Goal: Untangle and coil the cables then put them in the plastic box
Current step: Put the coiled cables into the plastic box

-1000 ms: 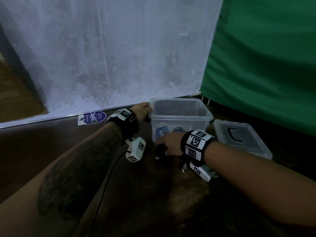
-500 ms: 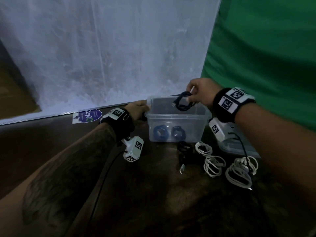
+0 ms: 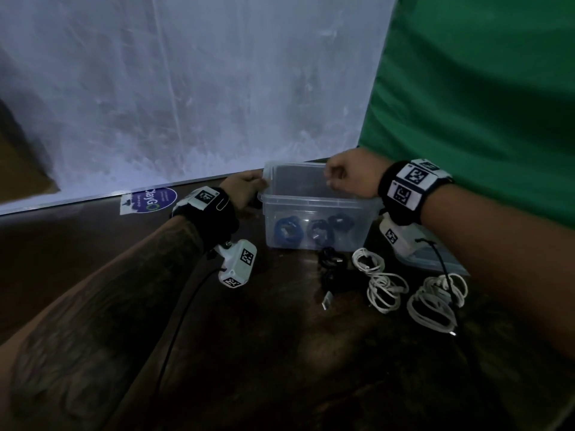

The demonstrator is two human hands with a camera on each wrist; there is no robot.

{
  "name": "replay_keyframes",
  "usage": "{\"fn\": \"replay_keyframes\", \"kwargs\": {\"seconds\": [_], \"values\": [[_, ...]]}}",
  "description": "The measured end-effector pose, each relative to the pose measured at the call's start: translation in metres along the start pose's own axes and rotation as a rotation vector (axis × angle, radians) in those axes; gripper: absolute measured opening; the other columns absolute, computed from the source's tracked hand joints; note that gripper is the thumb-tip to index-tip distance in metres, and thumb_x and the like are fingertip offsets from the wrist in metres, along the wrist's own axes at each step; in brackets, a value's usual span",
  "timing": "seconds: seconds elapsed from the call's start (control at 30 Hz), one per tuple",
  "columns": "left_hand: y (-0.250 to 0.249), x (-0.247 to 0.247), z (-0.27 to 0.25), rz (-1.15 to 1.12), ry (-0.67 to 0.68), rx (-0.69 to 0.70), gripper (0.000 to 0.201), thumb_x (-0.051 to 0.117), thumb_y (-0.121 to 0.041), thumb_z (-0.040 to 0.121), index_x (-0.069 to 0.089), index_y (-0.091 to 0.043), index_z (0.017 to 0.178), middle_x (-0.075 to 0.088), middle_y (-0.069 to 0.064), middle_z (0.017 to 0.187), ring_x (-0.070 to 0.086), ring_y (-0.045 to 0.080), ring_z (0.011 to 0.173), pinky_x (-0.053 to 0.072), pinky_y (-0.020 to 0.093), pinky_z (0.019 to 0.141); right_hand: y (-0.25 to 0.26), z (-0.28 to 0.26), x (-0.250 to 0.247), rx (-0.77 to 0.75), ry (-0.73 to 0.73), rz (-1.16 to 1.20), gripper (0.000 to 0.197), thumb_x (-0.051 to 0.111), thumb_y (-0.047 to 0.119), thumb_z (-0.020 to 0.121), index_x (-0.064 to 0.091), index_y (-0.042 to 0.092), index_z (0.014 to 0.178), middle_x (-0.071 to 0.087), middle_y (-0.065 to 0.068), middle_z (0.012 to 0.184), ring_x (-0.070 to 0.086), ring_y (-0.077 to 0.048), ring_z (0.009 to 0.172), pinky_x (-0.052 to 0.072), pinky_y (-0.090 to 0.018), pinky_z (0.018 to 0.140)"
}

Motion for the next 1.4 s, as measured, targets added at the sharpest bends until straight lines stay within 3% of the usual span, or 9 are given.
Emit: {"fn": "replay_keyframes", "kwargs": {"seconds": [0.07,0.23,0.43,0.7,0.93,1.13,1.23,1.3,1.4], "values": [[0.0,0.001,-0.001,-0.01,-0.004,-0.011,0.018,0.052,-0.026,0.098,0.061,-0.025,0.113,0.061,0.008,0.092,0.058,0.024,0.072,0.053,0.035,0.059,0.019,-0.023,-0.007,-0.038,-0.095,0.142,0.016,0.069,0.032,0.087,0.063,0.02,0.078,0.063,0.008,0.072,0.059,-0.013,0.069,0.047,-0.026,0.065],[-0.004,0.004,-0.008,0.013,-0.029,-0.014,0.016,0.049,-0.023,0.099,0.058,-0.022,0.112,0.058,0.009,0.09,0.056,0.022,0.069,0.052,0.029,0.047,0.052,-0.067,0.026,-0.011,0.287,-0.075,0.036,0.061,0.05,0.089,0.056,0.023,0.066,0.058,0.006,0.066,0.055,-0.016,0.063,0.037,-0.026,0.057],[-0.007,0.005,-0.012,0.047,-0.04,-0.005,0.026,0.048,-0.02,0.099,0.059,-0.014,0.122,0.06,0.011,0.087,0.055,0.021,0.064,0.049,0.021,0.038,0.058,-0.076,0.066,0.131,0.554,-0.24,0.049,0.052,0.051,0.095,0.058,0.011,0.123,0.063,-0.011,0.121,0.058,-0.028,0.112,0.041,-0.031,0.08],[-0.011,0.004,-0.016,0.043,-0.045,0.006,0.03,0.048,-0.018,0.099,0.057,-0.012,0.127,0.06,0.009,0.093,0.057,0.018,0.065,0.047,0.018,0.037,0.067,-0.068,0.041,0.064,0.391,0.233,0.027,0.071,0.048,0.083,0.067,0.021,0.08,0.065,0.004,0.08,0.062,-0.017,0.078,0.049,-0.032,0.07],[-0.008,0.001,-0.015,0.083,-0.012,0.043,0.019,0.048,-0.021,0.099,0.059,-0.024,0.114,0.06,0.001,0.081,0.056,0.017,0.065,0.043,0.014,0.038,0.046,-0.023,-0.019,0.069,-0.021,0.367,0.022,0.078,0.036,0.08,0.069,0.016,0.081,0.07,0.005,0.084,0.065,-0.009,0.081,0.051,-0.029,0.077],[-0.003,0.0,-0.009,0.021,-0.003,0.016,0.013,0.05,-0.026,0.099,0.06,-0.025,0.107,0.061,0.001,0.081,0.057,0.018,0.067,0.049,0.027,0.055,0.014,0.033,0.008,0.264,0.27,-0.057,0.044,0.072,0.045,0.081,0.074,0.003,0.096,0.071,-0.019,0.102,0.064,-0.028,0.085,0.05,-0.033,0.072],[-0.001,-0.001,-0.008,0.009,-0.007,0.025,0.012,0.051,-0.026,0.098,0.062,-0.026,0.101,0.061,0.0,0.08,0.057,0.016,0.065,0.05,0.024,0.05,0.009,0.037,0.019,0.277,0.397,-0.105,0.044,0.061,0.048,0.09,0.073,0.008,0.105,0.07,-0.012,0.107,0.065,-0.029,0.094,0.053,-0.037,0.082],[-0.001,-0.001,-0.008,0.019,-0.007,0.032,0.012,0.052,-0.026,0.098,0.062,-0.03,0.091,0.062,0.0,0.08,0.058,0.016,0.065,0.05,0.022,0.048,0.005,0.033,0.023,0.261,0.39,-0.109,0.041,0.057,0.045,0.095,0.07,0.012,0.116,0.066,-0.008,0.113,0.062,-0.027,0.101,0.05,-0.033,0.088],[-0.003,0.0,-0.012,0.031,-0.008,0.029,0.011,0.051,-0.027,0.098,0.061,-0.029,0.094,0.061,-0.002,0.082,0.058,0.015,0.066,0.051,0.024,0.05,0.0,0.022,0.016,0.214,0.184,0.088,0.025,0.067,0.037,0.089,0.075,0.018,0.103,0.071,-0.001,0.108,0.063,-0.02,0.101,0.049,-0.027,0.087]]}}
Point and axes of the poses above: each hand's wrist, its own z-axis towards the middle knuckle, its own x-axis out of the palm, y = z × x, the point moved 2 cm from there along z, towards the middle knuckle
